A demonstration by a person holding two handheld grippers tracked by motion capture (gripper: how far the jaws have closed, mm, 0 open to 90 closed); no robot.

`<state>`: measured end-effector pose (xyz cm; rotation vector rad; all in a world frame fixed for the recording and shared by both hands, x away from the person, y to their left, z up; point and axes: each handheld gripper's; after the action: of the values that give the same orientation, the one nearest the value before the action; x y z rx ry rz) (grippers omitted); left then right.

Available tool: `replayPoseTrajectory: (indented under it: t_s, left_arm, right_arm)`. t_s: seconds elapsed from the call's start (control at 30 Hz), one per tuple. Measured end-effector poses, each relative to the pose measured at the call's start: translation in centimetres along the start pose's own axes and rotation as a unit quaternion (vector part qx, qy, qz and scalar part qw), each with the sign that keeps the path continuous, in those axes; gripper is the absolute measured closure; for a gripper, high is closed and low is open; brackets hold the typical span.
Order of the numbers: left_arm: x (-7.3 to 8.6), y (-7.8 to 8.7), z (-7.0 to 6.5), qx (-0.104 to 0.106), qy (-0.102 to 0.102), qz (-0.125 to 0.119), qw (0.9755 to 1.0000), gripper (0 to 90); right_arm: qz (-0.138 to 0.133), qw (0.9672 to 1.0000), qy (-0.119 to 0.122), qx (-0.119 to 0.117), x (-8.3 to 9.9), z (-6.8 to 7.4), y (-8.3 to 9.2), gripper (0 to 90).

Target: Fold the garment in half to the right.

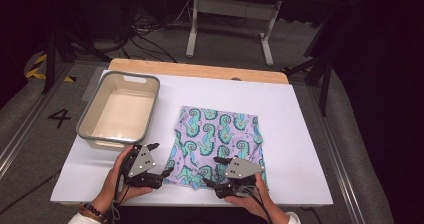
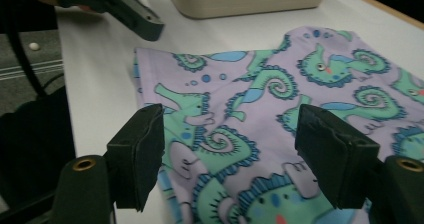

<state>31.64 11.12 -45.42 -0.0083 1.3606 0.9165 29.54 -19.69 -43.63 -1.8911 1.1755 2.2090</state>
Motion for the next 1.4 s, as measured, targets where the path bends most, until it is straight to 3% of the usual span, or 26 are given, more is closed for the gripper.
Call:
replayPoseTrajectory:
  t_s: [0.13, 0.4, 0.47, 0.57, 0.63, 0.83, 0.9, 1.0, 1.13, 1.23, 1.37, 1.4]
  left_arm:
    - [-0.1, -0.3, 0.0, 0.006, 0.006, 0.0, 1.0, 15.2]
    - [-1.1, -1.3, 0.6, -0.008, 0.015, 0.003, 0.9999, 17.0]
    - [-1.6, -1.9, 0.7, -0.012, 0.016, 0.009, 0.9997, 17.0]
    - [-2.4, -3.0, 1.0, -0.011, 0.018, 0.013, 0.9997, 17.0]
    - [-3.0, -3.7, 1.2, -0.012, 0.02, 0.018, 0.9996, 17.0]
    - [-4.9, -6.3, 2.6, -0.013, 0.037, 0.017, 0.9991, 16.3]
    - [-5.6, -7.6, 3.2, -0.023, 0.036, 0.026, 0.9988, 16.1]
    - [-6.2, -9.8, 4.4, -0.029, 0.049, 0.045, 0.9974, 15.6]
    - [-6.5, -11.6, 5.6, -0.039, 0.059, 0.072, 0.9949, 15.6]
    - [-6.7, -12.6, 7.0, -0.054, 0.092, 0.084, 0.9907, 17.6]
    - [-6.4, -13.9, 8.4, -0.069, 0.113, 0.11, 0.9851, 18.4]
    - [-6.2, -14.3, 8.9, -0.074, 0.124, 0.116, 0.9827, 18.9]
  right_arm:
    - [0.008, 0.9999, 0.004, -0.012, -0.3, 1.0, -0.7, 31.0]
    - [0.027, 0.999, 0.0, -0.037, -0.5, 2.2, -2.5, 32.1]
    - [0.043, 0.998, 0.003, -0.046, -0.5, 3.0, -3.5, 32.3]
    - [0.061, 0.9974, 0.01, -0.037, -0.4, 3.1, -4.2, 32.8]
    - [0.071, 0.9966, 0.002, -0.041, -0.3, 3.0, -4.6, 35.7]
    - [0.093, 0.9954, -0.009, -0.022, -0.1, 2.7, -5.4, 42.1]
    - [0.096, 0.9951, -0.015, -0.018, -0.1, 2.7, -5.5, 45.9]
    - [0.099, 0.9947, -0.018, -0.021, -0.2, 2.6, -5.6, 50.3]
    - [0.103, 0.9943, -0.015, -0.023, -0.3, 2.5, -5.6, 57.1]
    - [0.101, 0.9946, -0.008, -0.024, -0.2, 2.6, -5.6, 63.5]
    - [0.1, 0.9948, -0.005, -0.022, -0.2, 2.8, -5.5, 70.7]
    - [0.099, 0.9948, -0.005, -0.022, -0.2, 2.8, -5.5, 72.7]
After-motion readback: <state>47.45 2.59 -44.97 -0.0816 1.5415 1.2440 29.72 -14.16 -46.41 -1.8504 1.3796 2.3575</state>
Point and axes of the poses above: each handheld gripper's, and its own axes: y roughly backward along the jaws, x roughly out of its underside, z roughly to its left, and after that the axes turned 7 degrees about -y, right-handed
